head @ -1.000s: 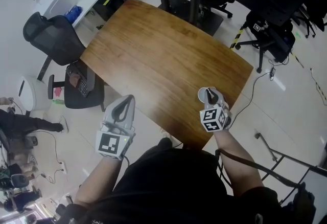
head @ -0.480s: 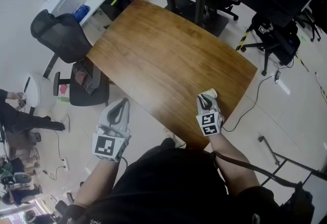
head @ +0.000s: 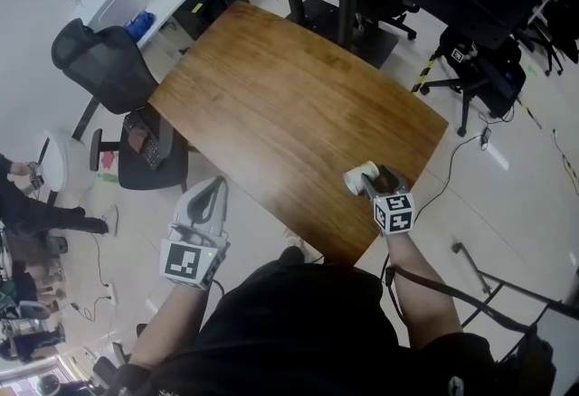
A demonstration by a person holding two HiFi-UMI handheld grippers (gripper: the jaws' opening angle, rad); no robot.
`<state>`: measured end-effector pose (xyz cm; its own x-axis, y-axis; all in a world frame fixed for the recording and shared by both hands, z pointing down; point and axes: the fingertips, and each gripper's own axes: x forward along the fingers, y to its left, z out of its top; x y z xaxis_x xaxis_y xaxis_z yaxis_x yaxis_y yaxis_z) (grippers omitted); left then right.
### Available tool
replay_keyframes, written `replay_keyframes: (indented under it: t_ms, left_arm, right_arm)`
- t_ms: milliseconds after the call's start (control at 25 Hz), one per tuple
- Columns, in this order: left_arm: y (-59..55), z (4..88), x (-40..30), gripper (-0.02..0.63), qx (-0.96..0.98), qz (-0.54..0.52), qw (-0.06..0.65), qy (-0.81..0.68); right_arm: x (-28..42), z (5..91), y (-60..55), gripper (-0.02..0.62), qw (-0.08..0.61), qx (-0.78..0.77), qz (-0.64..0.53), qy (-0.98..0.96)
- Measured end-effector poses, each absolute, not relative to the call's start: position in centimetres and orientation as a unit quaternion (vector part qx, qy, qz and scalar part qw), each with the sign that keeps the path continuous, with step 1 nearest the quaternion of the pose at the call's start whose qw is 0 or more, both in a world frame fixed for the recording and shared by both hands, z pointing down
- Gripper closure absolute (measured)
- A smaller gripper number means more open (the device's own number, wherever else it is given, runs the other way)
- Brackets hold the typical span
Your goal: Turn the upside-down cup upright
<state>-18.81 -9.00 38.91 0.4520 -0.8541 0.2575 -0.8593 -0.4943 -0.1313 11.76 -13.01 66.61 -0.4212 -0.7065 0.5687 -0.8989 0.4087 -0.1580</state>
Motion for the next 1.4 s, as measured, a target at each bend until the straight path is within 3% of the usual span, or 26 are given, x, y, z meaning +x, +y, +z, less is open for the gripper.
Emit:
replay_keyframes:
  t_ms: [360,480,720,920,1120,1400]
  left_arm:
    - [-9.0,38.6,-18.6,0.607,0.848,0.144,0.010,-0.509]
    - [-9.0,38.8,-18.8,0.607,0.849,0.148,0.005,-0.508]
    - [-9.6,38.3,-18.3,0.607,0.851,0.144,0.003,-0.505]
    - [-9.9,38.0,-17.8,0.607,0.850,0.133,0.005,-0.510]
    - [-10.0,38.4,-18.2,0.607,0.848,0.136,0.007,-0.512]
    - [-9.7,38.6,-18.3,0.607,0.848,0.132,0.012,-0.513]
  right_arm:
    - [11.4,67.9,-13.5,0.353,0.136,0.445,0.338,-0.818]
    - [10.7,67.4,-13.3,0.369,0.161,0.438,0.301,-0.832]
    - [8.0,64.8,-13.2,0.492,0.250,0.415,0.162,-0.860]
    - [5.2,62.9,-11.9,0.545,0.287,0.378,0.096,-0.875]
    - [4.2,62.6,-11.3,0.586,0.311,0.359,0.054,-0.879]
    - [4.3,64.2,-11.1,0.586,0.361,0.343,0.060,-0.865]
